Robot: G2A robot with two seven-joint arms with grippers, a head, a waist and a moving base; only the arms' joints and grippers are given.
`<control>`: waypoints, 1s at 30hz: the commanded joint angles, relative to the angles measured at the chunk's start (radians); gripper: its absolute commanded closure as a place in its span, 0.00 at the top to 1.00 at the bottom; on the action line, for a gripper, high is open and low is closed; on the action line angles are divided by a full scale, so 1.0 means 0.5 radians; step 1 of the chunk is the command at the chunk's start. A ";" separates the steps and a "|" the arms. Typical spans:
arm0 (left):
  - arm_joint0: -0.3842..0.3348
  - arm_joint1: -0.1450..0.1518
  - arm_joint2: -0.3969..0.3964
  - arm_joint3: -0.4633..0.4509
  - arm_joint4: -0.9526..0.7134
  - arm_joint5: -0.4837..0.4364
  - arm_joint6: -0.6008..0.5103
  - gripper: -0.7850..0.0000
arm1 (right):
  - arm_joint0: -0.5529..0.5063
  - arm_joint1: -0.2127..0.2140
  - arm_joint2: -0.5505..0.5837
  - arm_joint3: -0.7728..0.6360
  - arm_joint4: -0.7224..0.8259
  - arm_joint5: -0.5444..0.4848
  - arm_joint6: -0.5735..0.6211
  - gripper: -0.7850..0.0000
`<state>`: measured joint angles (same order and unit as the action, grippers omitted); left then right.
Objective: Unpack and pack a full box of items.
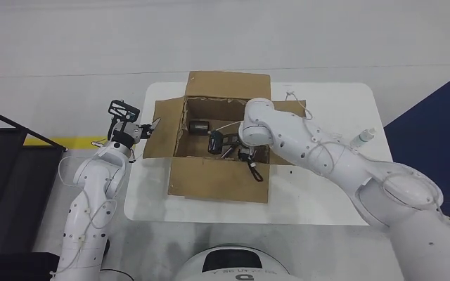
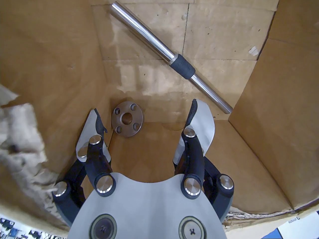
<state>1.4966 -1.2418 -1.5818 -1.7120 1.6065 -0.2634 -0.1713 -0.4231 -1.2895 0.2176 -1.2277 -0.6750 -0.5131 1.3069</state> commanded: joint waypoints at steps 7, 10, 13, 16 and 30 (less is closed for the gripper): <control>0.000 0.000 0.000 0.000 0.000 0.000 0.000 1.00 | 0.049 -0.149 -0.095 0.292 0.003 0.033 0.034 0.51; 0.000 0.000 0.000 0.000 0.000 0.000 0.000 1.00 | 0.047 -0.201 -0.095 0.379 -0.004 0.027 0.028 0.49; 0.000 0.000 0.000 0.000 0.000 0.000 0.000 1.00 | 0.082 -0.241 -0.095 0.457 -0.021 0.017 0.017 0.45; 0.000 0.000 0.000 0.000 0.000 0.000 0.000 1.00 | 0.138 -0.263 -0.062 0.500 -0.089 0.091 -0.060 0.41; 0.000 0.000 0.000 0.000 0.000 0.000 0.000 1.00 | 0.078 -0.162 -0.029 0.444 0.095 -0.117 -0.117 0.80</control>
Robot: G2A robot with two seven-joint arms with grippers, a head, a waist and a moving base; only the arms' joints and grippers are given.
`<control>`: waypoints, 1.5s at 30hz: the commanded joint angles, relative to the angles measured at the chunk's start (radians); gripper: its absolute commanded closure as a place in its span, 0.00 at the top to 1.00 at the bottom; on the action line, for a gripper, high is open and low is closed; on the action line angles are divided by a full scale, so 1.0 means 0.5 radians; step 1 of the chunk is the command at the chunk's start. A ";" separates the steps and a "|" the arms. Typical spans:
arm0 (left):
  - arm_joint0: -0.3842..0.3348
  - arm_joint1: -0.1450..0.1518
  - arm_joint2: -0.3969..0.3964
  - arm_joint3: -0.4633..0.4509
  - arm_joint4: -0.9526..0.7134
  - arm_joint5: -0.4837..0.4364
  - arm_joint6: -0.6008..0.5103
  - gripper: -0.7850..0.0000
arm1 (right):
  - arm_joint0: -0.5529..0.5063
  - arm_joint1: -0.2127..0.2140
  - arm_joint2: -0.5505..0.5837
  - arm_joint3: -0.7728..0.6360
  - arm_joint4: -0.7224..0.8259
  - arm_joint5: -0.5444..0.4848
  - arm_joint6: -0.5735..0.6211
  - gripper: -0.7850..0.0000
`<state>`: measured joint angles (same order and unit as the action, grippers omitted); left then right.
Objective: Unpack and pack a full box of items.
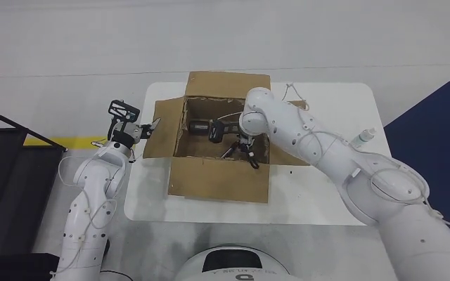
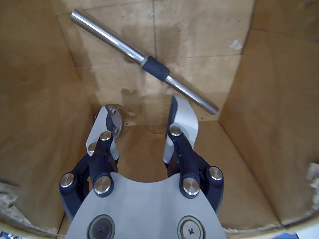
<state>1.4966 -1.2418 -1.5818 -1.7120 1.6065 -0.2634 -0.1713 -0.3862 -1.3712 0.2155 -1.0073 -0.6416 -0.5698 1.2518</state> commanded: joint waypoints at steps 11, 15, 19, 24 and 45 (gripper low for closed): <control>0.000 0.000 0.000 0.000 0.000 0.000 0.000 1.00 | -0.031 0.004 -0.091 0.034 0.105 0.020 0.017 0.94; 0.000 0.000 0.000 0.000 0.000 0.000 0.000 1.00 | -0.075 -0.017 -0.091 0.061 0.051 0.080 0.078 0.86; 0.000 0.000 0.000 0.000 0.000 0.000 0.000 1.00 | -0.095 -0.055 -0.091 0.121 -0.030 0.120 0.117 0.80; 0.000 0.000 0.000 0.000 0.000 0.000 0.000 1.00 | -0.062 -0.105 -0.091 0.227 -0.132 0.162 0.160 0.47; 0.000 0.000 0.000 0.000 0.000 0.000 0.000 1.00 | -0.052 -0.042 0.105 0.127 -0.243 0.064 -0.144 0.91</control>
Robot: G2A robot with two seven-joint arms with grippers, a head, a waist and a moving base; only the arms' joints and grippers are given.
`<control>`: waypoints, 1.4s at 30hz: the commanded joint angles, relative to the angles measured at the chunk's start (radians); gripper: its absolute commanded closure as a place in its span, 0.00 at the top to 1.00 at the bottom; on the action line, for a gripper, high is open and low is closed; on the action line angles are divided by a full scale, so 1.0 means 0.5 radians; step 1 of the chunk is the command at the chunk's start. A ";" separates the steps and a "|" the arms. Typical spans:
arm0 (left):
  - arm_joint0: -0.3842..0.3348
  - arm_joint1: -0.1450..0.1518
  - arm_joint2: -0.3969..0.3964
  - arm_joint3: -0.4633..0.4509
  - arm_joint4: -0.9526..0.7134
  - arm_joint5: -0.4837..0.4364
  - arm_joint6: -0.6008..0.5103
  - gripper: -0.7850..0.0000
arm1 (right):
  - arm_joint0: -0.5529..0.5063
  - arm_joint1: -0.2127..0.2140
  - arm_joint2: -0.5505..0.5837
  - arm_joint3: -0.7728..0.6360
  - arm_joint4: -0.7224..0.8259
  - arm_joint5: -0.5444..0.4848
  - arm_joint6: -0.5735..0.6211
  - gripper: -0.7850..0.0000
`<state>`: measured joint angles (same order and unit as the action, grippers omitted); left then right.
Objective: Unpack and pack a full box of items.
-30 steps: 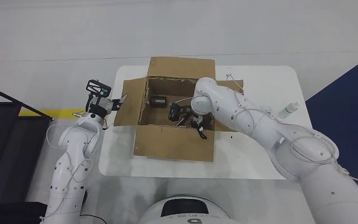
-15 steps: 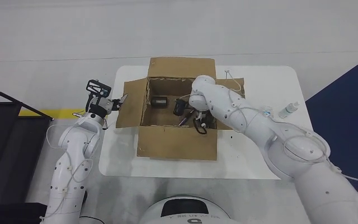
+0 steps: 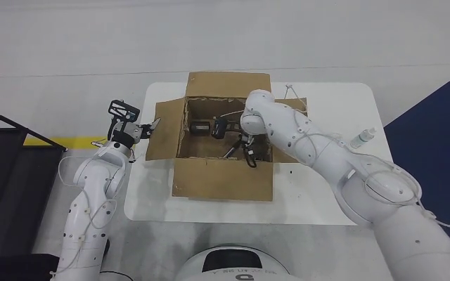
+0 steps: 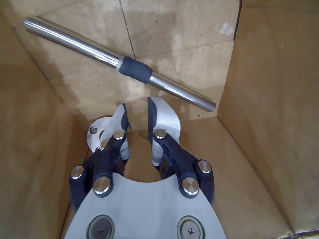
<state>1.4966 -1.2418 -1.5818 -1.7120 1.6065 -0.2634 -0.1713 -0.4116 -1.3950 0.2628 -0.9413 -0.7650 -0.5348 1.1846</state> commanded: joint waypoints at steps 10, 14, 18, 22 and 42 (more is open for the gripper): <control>0.000 0.000 0.000 0.000 0.000 0.000 0.000 1.00 | -0.001 0.005 0.010 -0.005 0.004 -0.006 -0.010 1.00; 0.000 0.000 0.000 0.000 0.000 0.000 0.000 1.00 | -0.001 0.005 0.010 -0.005 0.004 -0.006 -0.010 1.00; 0.000 0.000 0.000 0.000 0.000 0.000 0.000 1.00 | -0.034 0.007 -0.009 -0.045 -0.036 -0.044 -0.037 1.00; 0.000 0.000 0.000 0.000 0.000 0.000 0.000 1.00 | -0.063 0.017 -0.008 -0.099 -0.058 -0.068 0.018 1.00; 0.000 0.000 0.000 0.000 0.000 0.000 0.000 1.00 | -0.100 -0.005 -0.186 -0.271 -0.065 0.312 0.514 1.00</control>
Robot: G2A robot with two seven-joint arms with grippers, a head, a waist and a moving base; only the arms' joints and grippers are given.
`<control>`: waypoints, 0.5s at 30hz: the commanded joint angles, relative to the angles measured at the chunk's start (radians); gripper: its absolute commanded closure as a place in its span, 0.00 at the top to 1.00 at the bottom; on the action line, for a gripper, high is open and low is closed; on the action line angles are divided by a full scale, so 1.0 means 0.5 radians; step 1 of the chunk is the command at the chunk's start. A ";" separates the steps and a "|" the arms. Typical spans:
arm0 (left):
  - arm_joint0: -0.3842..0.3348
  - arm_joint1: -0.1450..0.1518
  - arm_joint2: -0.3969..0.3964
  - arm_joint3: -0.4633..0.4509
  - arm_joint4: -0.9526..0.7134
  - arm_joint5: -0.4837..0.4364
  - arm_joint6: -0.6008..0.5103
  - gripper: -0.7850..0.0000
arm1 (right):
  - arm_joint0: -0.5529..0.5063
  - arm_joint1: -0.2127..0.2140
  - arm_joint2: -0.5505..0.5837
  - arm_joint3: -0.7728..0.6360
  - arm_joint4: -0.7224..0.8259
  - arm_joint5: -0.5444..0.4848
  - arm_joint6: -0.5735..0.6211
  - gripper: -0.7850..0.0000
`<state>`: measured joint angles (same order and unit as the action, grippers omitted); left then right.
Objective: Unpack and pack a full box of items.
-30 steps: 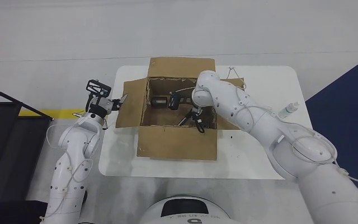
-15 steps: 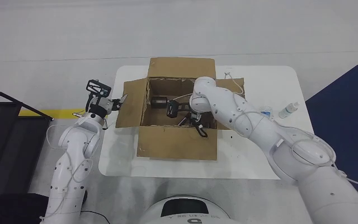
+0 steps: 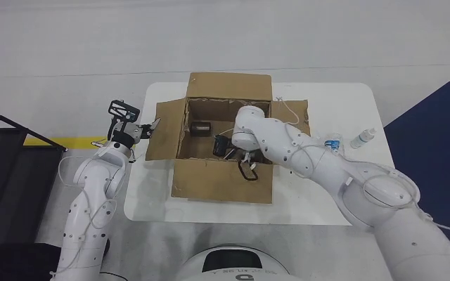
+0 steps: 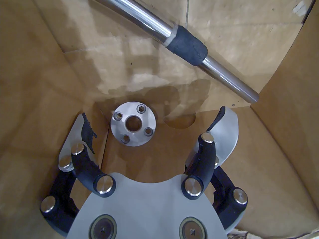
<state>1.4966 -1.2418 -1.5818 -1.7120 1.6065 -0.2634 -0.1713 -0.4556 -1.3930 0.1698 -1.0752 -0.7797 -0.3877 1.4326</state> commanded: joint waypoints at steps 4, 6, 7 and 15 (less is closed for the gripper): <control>0.000 0.000 0.000 0.000 0.000 0.000 0.000 1.00 | -0.051 -0.056 0.000 0.026 -0.184 0.093 0.093 1.00; 0.000 0.000 0.000 0.000 0.000 0.000 0.000 1.00 | -0.058 -0.080 0.000 0.049 -0.262 0.130 0.129 1.00; 0.000 0.000 0.000 0.000 0.000 0.000 0.000 1.00 | -0.062 -0.092 0.000 0.056 -0.290 0.140 0.140 1.00; 0.000 0.000 0.000 0.000 0.000 0.000 0.000 1.00 | -0.091 -0.111 0.021 -0.041 -0.557 0.298 -0.018 0.13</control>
<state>1.4966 -1.2418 -1.5818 -1.7120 1.6065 -0.2634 -0.1713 -0.4969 -1.4514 0.1776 -1.0848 -1.0408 -0.2505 1.4357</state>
